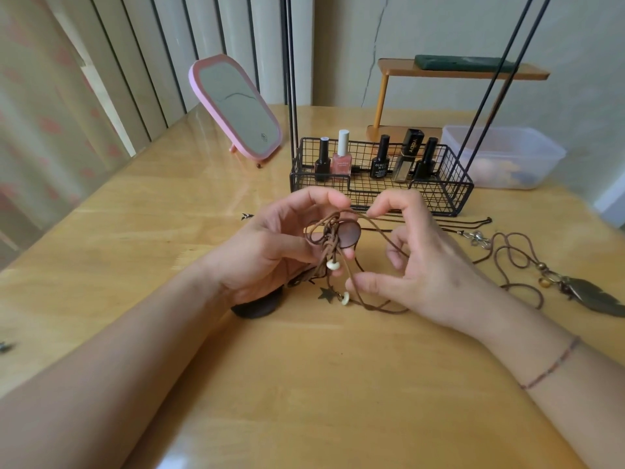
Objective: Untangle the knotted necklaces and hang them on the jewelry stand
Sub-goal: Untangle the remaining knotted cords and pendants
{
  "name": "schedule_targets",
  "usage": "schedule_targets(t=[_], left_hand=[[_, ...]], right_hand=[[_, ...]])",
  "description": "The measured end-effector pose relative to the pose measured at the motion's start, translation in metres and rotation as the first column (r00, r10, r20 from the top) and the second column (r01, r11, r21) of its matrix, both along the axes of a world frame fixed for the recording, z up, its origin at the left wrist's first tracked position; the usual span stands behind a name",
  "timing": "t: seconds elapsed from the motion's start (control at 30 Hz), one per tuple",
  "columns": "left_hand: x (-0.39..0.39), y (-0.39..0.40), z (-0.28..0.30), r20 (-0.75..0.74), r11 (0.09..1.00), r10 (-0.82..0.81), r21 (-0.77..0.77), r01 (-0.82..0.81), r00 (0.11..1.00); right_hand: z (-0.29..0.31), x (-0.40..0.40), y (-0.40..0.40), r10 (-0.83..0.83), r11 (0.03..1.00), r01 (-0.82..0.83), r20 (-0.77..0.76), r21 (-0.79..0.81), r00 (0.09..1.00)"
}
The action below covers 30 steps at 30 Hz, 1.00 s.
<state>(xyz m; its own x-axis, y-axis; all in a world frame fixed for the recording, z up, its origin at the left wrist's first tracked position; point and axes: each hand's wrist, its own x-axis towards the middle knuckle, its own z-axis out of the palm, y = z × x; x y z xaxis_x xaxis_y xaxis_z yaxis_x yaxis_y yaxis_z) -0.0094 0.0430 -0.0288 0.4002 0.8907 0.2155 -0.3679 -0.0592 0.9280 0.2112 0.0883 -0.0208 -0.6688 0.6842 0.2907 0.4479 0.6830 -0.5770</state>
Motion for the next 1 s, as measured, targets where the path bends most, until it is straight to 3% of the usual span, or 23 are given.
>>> schedule_targets(t=[0.1,0.17,0.33,0.57,0.77,0.93,1.0], left_hand=[[0.001,0.000,0.000,-0.026,1.000,0.005,0.028,-0.004,1.000],[0.003,0.001,-0.001,-0.065,0.998,0.054,0.044,-0.051,0.996],[0.003,0.005,-0.005,-0.164,0.975,0.210,0.114,-0.193,0.964],[0.005,0.002,-0.003,-0.224,0.962,0.246,0.175,-0.209,0.943],[0.012,-0.001,0.000,-0.384,0.903,0.373,0.361,-0.234,0.845],[0.012,-0.003,0.000,-0.397,0.885,0.425,0.370,-0.282,0.813],[0.013,-0.003,-0.002,-0.421,0.840,0.508,0.435,-0.325,0.751]], right_hand=[[0.001,-0.002,0.002,0.059,0.981,-0.029,-0.150,0.190,0.987],[0.000,-0.002,0.004,0.066,0.972,-0.023,-0.177,0.233,0.982],[-0.001,-0.002,0.001,0.086,0.986,-0.050,-0.237,0.156,0.968],[-0.003,-0.006,-0.002,0.014,0.993,0.011,-0.211,0.117,0.977],[-0.007,-0.011,-0.002,-0.007,0.999,0.015,-0.270,0.028,0.963],[-0.004,-0.008,-0.001,-0.022,1.000,0.024,-0.265,0.004,0.964],[-0.003,-0.008,-0.001,-0.032,0.999,0.034,-0.262,0.005,0.964]])
